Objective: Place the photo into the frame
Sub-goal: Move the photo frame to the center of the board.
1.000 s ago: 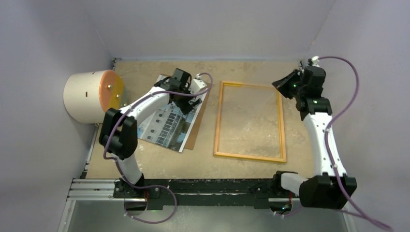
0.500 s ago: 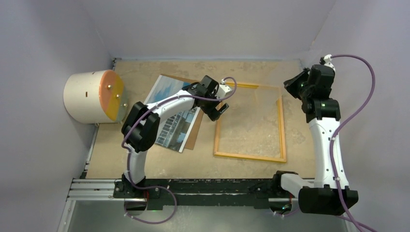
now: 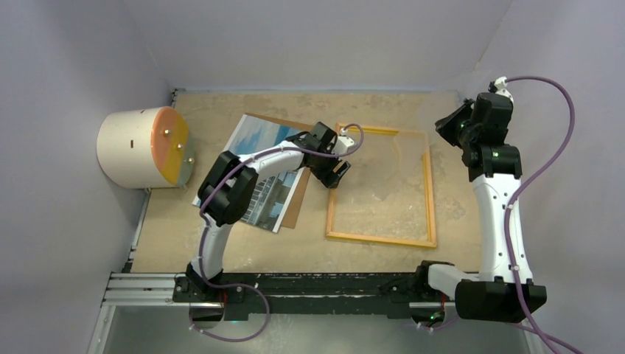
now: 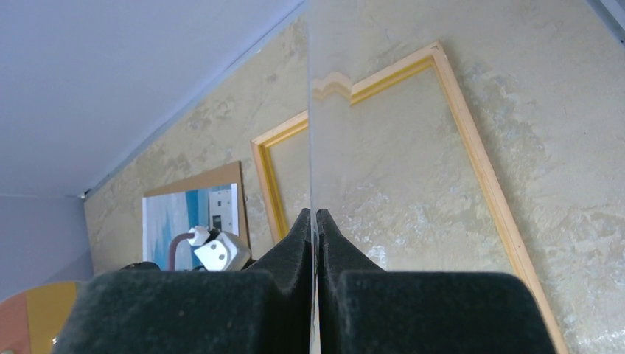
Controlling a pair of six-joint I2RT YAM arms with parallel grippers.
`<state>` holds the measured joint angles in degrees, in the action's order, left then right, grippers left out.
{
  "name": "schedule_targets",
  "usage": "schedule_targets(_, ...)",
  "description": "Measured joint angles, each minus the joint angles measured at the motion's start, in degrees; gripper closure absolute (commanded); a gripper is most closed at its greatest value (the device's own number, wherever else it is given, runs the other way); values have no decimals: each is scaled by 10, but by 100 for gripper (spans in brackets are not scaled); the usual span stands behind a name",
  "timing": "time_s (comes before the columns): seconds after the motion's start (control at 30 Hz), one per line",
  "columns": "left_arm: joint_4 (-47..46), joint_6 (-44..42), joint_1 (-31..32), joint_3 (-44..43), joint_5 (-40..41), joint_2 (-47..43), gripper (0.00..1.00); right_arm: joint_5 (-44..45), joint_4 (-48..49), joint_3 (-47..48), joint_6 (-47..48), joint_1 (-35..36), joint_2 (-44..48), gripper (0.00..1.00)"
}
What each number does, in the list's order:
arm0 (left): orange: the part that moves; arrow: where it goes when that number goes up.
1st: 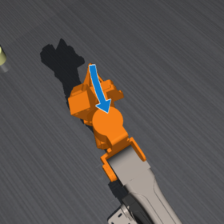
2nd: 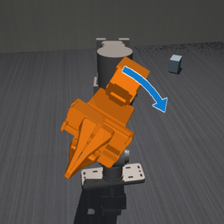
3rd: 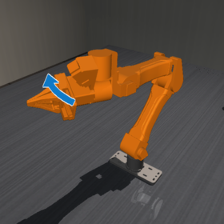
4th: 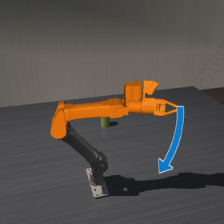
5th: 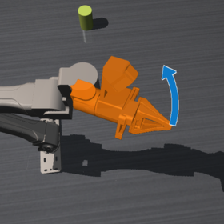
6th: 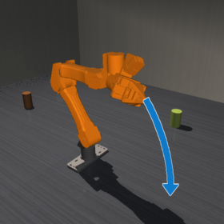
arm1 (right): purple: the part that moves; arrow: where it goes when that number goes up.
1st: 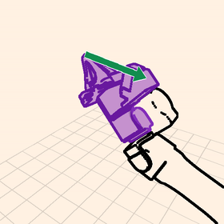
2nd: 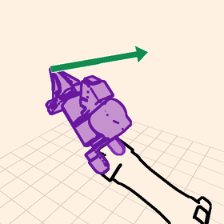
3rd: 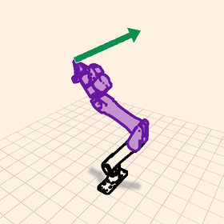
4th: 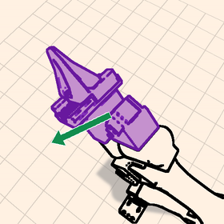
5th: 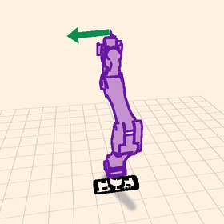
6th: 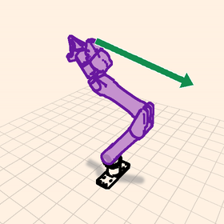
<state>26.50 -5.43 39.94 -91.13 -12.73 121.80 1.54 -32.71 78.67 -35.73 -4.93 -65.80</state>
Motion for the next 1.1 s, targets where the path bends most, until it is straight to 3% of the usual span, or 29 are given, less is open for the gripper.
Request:
schedule_targets(0.73, -65, -89, 7, 143, 71, -97, 29, -77, 28, 2, 1, -1, -9, 100)
schedule_targets(0.97, -68, -117, 6, 162, 103, -115, 27, -143, 36, 4, 2, -1, -10, 100)
schedule_targets(1.1, -65, -131, 2, 167, 117, -121, 20, -194, 43, 6, 2, -1, -14, 100)
